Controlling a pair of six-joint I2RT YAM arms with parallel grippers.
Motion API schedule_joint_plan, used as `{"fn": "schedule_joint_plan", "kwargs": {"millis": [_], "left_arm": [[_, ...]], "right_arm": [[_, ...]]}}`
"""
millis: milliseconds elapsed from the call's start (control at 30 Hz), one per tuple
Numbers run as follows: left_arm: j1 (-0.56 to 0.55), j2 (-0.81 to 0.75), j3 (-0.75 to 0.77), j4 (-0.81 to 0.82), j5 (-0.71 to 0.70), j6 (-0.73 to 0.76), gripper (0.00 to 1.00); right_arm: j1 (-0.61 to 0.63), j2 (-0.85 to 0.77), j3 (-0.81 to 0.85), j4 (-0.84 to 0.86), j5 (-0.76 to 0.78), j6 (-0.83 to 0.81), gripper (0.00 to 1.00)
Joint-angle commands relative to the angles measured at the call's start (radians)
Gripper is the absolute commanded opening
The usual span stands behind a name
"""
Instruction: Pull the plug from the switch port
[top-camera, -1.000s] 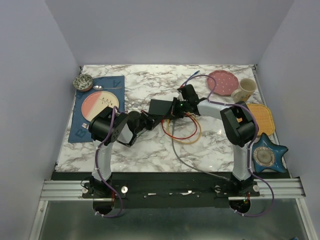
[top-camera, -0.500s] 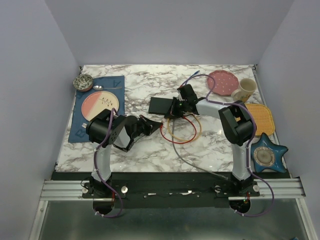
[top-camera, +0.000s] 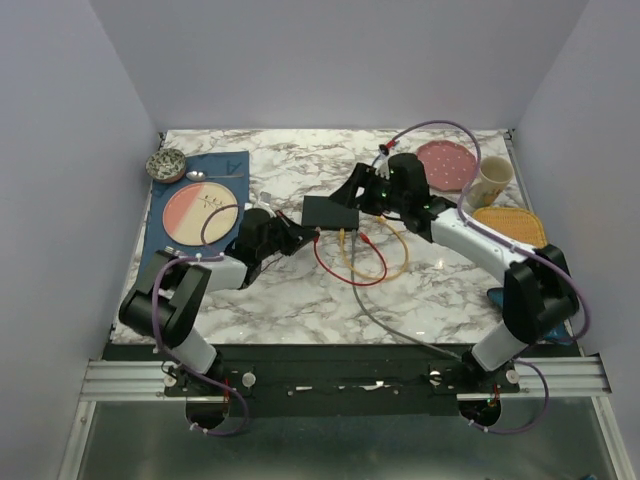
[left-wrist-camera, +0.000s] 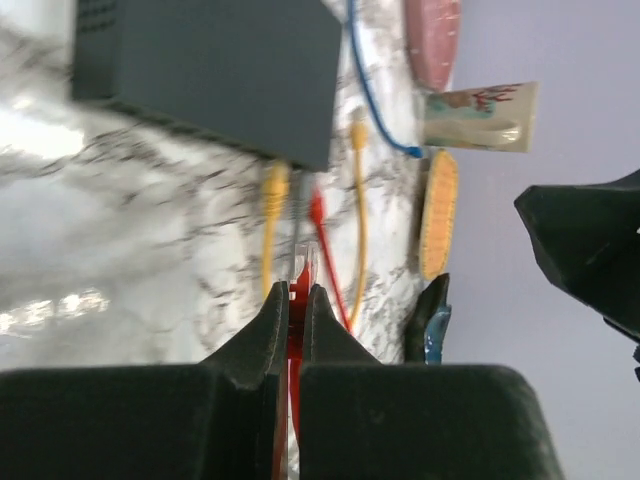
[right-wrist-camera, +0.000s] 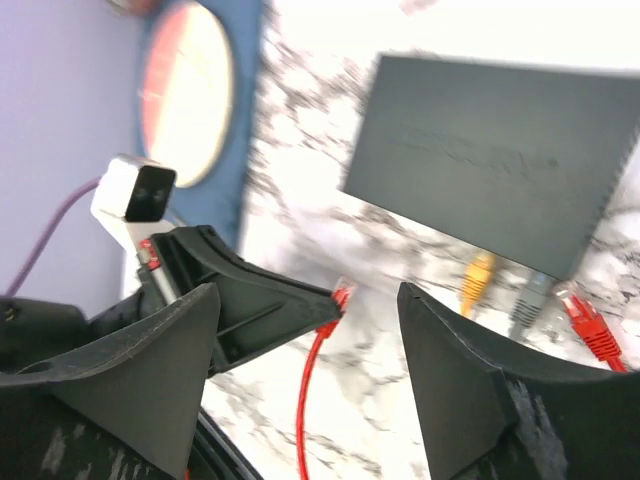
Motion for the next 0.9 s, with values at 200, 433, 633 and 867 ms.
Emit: {"fn": "schedule_joint_plan", "kwargs": {"millis": [200,433,633,867], "left_arm": [[-0.009,-0.327,0.131,-0.361,-0.067,0.163,0.00],[-0.011,-0.213,0.373,-0.289,0.003,0.147,0.00],[-0.011,-0.035,0.640,-0.238,0.048,0.116,0.00],[-0.006,0.359,1.059,-0.316,0.040,0.115,0.06]], "right_arm": [[0.023,-0.284,-0.195,-0.011,0.053,-0.044,0.80],[0.026,-0.558,-0.351,-0.011,0.150,-0.047,0.77],[0.026,-0.750,-0.401,-0.040,0.210,-0.050,0.76],[0.026,-0.766,-0.443,-0.068,0.189,-0.028,0.76]]}}
